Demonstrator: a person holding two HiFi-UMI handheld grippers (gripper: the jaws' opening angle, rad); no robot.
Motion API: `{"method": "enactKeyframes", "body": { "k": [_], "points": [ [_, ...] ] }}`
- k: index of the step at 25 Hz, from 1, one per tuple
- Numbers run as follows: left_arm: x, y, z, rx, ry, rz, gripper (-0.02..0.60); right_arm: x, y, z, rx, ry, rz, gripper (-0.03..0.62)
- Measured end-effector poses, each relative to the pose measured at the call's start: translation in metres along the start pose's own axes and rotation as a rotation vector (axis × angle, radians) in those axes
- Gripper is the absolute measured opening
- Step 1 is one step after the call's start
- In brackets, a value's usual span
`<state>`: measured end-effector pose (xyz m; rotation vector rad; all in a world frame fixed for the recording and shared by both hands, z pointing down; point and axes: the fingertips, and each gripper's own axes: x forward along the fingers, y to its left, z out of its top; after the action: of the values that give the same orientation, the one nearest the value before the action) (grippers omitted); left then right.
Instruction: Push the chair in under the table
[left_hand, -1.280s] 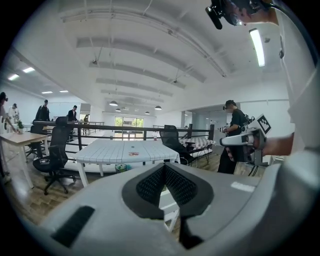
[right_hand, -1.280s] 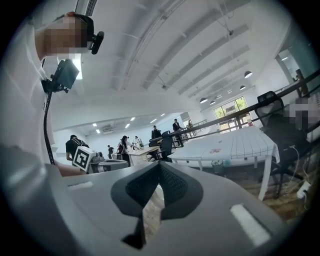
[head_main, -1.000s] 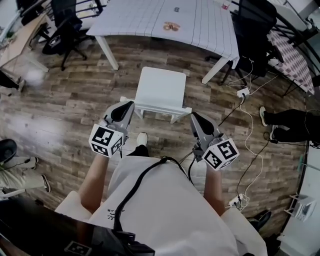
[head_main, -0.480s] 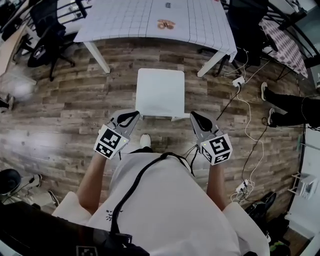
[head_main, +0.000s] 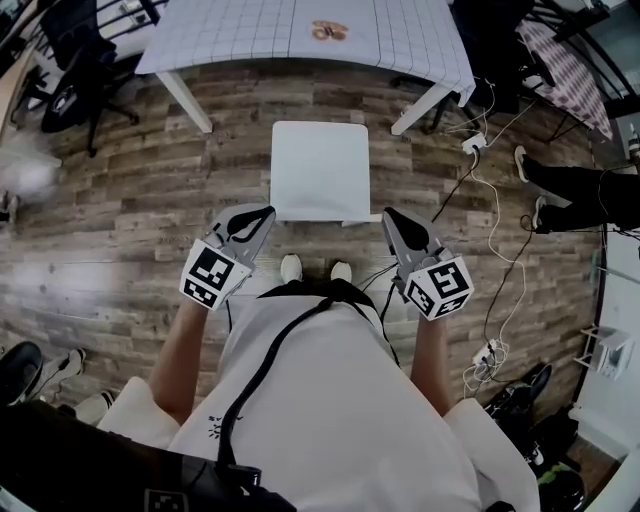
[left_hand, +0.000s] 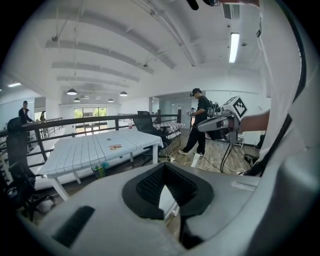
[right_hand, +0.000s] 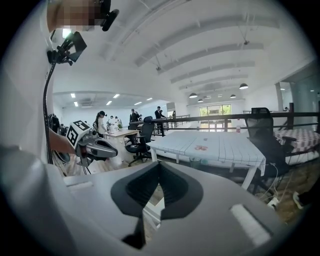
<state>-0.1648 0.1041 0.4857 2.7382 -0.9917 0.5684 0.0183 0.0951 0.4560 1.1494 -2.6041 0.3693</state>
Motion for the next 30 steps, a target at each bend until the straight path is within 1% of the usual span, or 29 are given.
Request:
{"method": "enactKeyframes", "body": {
  "k": [5,8,10,13,16,19,21,23,25,28,30],
  "points": [
    [0.003,-0.001,-0.001,-0.003,0.010,0.000,0.008,0.003,-0.001,0.000,0.008,-0.003,0.014,0.006],
    [0.009,-0.002,-0.002,0.018,0.039,0.016,0.008,0.004,-0.008,-0.008,0.001,0.018,0.025,0.006],
    [0.013,-0.004,-0.007,0.050,0.077,0.029,0.008,0.004,-0.015,-0.014,-0.024,0.045,0.032,0.006],
    [0.022,-0.009,-0.015,0.101,0.141,0.039,0.008,0.004,-0.025,-0.026,-0.097,0.111,0.047,0.006],
    [0.036,-0.018,-0.027,0.144,0.209,0.038,0.008,0.005,-0.033,-0.040,-0.150,0.185,0.090,0.006],
    [0.055,-0.030,-0.039,0.228,0.299,0.031,0.008,0.005,-0.041,-0.056,-0.189,0.248,0.134,0.016],
    [0.066,-0.035,-0.047,0.270,0.350,0.022,0.008,0.008,-0.044,-0.069,-0.250,0.300,0.164,0.023],
    [0.075,-0.035,-0.056,0.296,0.397,0.019,0.008,0.014,-0.045,-0.084,-0.337,0.360,0.200,0.045],
    [0.082,-0.035,-0.068,0.327,0.461,0.010,0.008,0.016,-0.048,-0.102,-0.429,0.433,0.238,0.063],
    [0.091,-0.036,-0.092,0.381,0.589,-0.035,0.084,0.017,-0.049,-0.127,-0.537,0.528,0.290,0.113],
    [0.095,-0.034,-0.105,0.421,0.656,-0.055,0.123,0.019,-0.048,-0.140,-0.603,0.574,0.328,0.142]
  ]
}}
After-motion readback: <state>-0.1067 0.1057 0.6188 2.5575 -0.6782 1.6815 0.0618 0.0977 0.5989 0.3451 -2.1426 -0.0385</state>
